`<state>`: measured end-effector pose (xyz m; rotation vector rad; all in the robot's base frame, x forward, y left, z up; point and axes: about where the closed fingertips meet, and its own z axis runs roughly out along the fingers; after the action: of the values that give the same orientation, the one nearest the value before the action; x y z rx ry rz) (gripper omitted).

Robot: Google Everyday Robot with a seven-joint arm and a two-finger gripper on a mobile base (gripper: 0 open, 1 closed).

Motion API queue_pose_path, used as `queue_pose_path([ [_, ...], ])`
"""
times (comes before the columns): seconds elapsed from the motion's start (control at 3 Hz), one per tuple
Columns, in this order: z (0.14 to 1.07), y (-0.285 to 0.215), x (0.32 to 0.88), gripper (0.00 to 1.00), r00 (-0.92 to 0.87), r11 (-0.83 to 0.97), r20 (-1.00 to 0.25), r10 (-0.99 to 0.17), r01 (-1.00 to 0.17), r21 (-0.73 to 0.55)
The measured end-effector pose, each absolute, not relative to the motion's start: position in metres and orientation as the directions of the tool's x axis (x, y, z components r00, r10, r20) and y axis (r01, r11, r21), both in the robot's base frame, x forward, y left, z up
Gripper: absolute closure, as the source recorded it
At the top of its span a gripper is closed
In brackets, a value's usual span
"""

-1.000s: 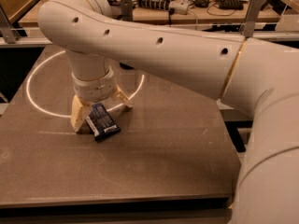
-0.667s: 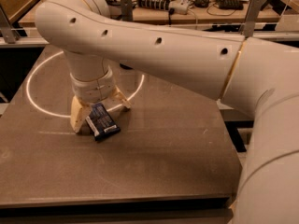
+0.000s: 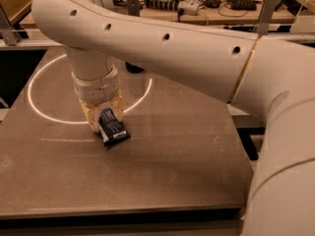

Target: Pick rxbar blueberry

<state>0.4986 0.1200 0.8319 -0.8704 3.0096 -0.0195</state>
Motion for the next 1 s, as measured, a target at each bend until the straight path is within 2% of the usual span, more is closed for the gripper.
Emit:
queue_pose_path([
  [0.33, 0.832, 0.12, 0.499, 1.0, -0.846, 0.845, -0.005, -0.534, -0.534, -0.014],
  [1.0, 0.893, 0.124, 0.508, 1.0, -0.778, 0.793, -0.156, -0.609, -0.603, -0.086],
])
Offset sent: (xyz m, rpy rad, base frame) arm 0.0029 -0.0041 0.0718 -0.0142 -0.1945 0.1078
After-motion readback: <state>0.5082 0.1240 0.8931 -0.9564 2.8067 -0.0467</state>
